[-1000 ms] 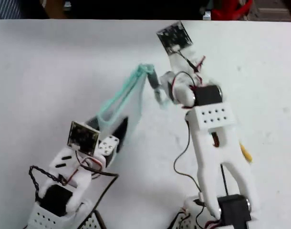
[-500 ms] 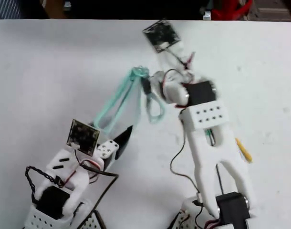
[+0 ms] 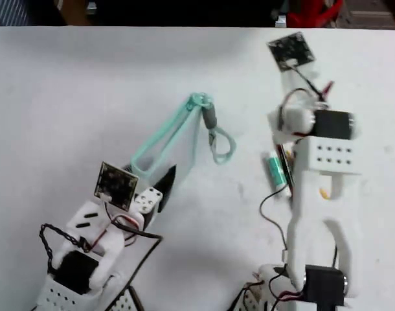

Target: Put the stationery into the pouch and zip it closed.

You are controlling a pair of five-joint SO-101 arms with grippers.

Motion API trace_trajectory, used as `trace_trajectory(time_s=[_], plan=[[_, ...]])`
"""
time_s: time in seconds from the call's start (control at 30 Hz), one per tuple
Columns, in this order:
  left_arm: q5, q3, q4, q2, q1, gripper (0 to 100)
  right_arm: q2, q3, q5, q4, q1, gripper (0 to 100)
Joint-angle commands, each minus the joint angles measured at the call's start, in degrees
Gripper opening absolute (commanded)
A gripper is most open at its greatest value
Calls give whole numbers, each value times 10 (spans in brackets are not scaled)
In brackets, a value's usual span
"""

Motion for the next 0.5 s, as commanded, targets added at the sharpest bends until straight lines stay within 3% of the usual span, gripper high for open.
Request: trace_trajectory(time_s=[0.0, 0.3, 0.47], plan=[[2, -4, -15, 2, -2, 166, -20, 29, 98, -20, 69, 230], [2, -2, -15, 2, -3, 166, -20, 118, 192, -60, 148, 230], [5, -2, -15, 2, -3, 166, -7, 127, 236, -50, 153, 232]])
